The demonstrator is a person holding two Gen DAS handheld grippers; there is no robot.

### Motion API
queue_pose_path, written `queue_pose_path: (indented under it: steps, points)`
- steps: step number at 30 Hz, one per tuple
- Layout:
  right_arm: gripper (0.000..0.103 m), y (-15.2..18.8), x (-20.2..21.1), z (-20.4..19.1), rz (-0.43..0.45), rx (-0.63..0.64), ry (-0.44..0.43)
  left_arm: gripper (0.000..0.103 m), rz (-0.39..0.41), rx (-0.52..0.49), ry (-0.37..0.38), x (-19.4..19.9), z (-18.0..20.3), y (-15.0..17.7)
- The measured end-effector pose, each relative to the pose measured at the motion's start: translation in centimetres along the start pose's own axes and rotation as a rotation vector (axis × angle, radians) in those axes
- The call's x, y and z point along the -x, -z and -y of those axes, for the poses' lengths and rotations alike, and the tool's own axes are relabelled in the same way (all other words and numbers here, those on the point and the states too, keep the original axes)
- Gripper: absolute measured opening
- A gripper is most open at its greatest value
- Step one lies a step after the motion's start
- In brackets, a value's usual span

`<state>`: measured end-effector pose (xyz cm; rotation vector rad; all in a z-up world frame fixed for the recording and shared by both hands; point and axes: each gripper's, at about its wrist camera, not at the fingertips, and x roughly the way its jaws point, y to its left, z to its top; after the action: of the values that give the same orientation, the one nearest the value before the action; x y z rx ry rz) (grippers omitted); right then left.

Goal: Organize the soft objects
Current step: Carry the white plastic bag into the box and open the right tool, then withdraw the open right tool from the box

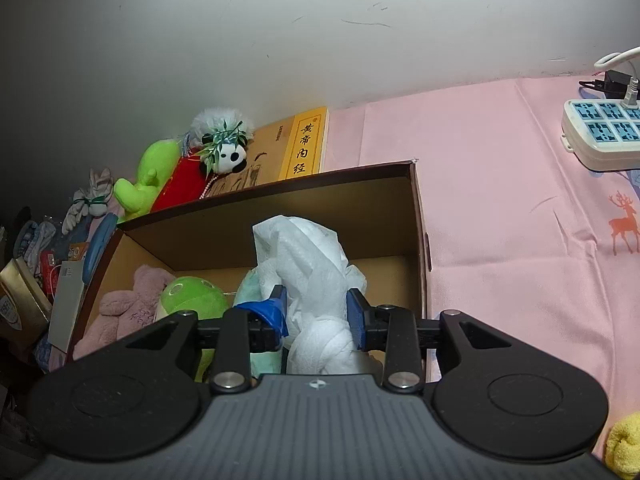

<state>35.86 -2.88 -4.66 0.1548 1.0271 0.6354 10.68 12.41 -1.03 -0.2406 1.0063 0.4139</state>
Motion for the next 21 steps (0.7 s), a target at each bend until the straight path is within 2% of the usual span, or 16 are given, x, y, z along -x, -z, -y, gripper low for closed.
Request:
queue_pose_path:
  steps: [4, 7, 12, 21]
  points:
    - [0.016, 0.1, 0.4, 0.5, 0.021, -0.028, 0.003, 0.102, -0.002, -0.008, -0.003, -0.1, 0.2, 0.0]
    - [0.016, 0.1, 1.1, 1.3, 0.051, -0.085, -0.06, 0.102, -0.004, -0.005, -0.001, -0.1, 0.1, 0.1]
    - [0.016, 0.1, 2.1, 1.6, 0.067, -0.105, -0.058, 0.102, -0.008, -0.003, 0.0, -0.1, 0.2, 0.2]
    - [0.017, 1.8, 6.1, 2.5, 0.091, -0.186, -0.147, 0.102, -0.001, -0.016, 0.0, 0.1, 0.6, 0.0]
